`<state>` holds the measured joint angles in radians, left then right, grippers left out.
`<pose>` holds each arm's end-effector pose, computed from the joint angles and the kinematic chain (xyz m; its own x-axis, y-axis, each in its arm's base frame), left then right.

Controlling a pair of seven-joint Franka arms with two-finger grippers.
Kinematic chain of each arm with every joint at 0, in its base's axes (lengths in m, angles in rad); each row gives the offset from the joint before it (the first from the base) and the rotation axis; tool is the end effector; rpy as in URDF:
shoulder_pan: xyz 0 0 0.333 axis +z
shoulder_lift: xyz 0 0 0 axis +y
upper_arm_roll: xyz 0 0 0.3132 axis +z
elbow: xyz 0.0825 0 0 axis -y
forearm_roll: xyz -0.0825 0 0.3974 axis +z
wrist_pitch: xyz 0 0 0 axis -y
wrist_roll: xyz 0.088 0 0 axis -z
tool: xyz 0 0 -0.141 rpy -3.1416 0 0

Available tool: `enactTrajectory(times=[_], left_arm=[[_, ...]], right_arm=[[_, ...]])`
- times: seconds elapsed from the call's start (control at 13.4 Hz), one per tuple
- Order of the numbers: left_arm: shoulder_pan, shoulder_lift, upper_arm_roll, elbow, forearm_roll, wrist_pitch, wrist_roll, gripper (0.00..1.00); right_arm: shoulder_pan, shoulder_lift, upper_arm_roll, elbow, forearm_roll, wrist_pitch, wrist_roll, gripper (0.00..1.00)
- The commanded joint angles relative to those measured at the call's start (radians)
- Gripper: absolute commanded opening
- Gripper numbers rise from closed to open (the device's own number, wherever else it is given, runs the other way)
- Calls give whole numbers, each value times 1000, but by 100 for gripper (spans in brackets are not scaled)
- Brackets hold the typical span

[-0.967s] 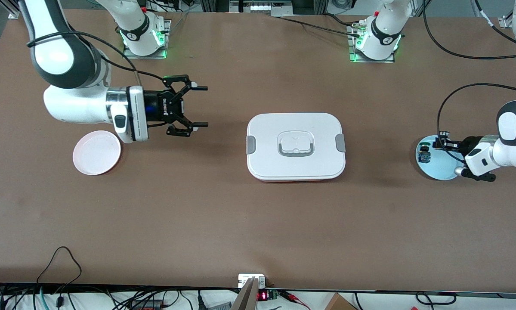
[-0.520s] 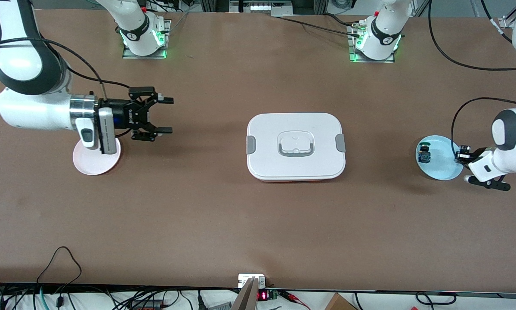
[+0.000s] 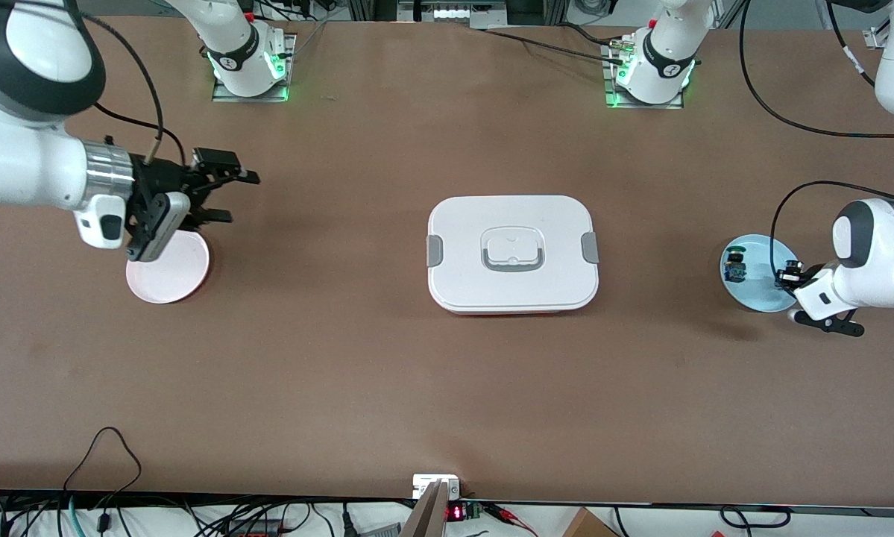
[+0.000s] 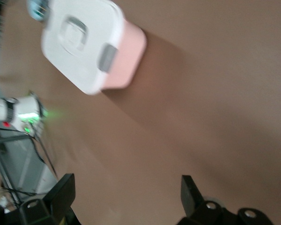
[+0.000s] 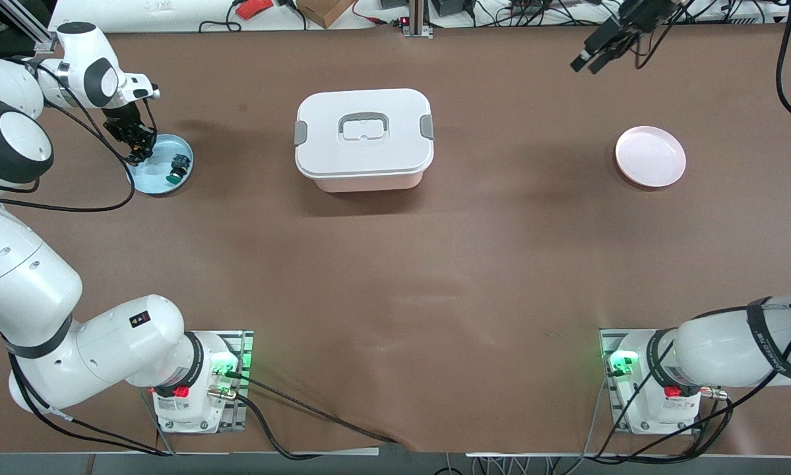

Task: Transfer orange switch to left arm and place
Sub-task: 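Carry the switch to the blue plate while the right gripper withdraws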

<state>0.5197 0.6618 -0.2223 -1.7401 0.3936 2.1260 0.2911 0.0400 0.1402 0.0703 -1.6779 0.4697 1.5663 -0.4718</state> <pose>0.6011 0.2172 0.1412 0.9375 -0.1981 -0.2860 -0.2224 -0.9734 -0.0546 0.5744 0.1262 0.4715 0.8631 0.5047 -0.0177 0.4259 -0.7463 -0.5116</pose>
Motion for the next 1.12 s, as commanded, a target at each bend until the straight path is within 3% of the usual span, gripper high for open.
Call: enactTrajectory(times=[0.0,0.07,0.22,0.3,0.52,0.74,1.04], left_arm=[[-7,5,-8,1,31,-14,-43,12],[-10,5,-8,2,31,-14,-43,22],[-12,7,-8,4,31,-14,-43,60],[-10,5,-8,5,33,-14,-23,100],[-10,-20,-20,22,31,-18,-20,100],[-9,-126,-38,33,27,-50,-12,100],[-4,-226,-112,199,2,-231,-10,100]], right_arm=[[6,7,-1,110,-182,-130,149,100],[1,10,-1,130,-277,-152,197,100],[-8,18,-1,150,-393,-192,252,100],[-9,24,-4,149,-408,-198,284,100],[-2,30,-70,145,-436,-187,292,100],[-2,30,-127,144,-444,-85,295,100],[-14,41,-173,144,-436,-77,327,100]])
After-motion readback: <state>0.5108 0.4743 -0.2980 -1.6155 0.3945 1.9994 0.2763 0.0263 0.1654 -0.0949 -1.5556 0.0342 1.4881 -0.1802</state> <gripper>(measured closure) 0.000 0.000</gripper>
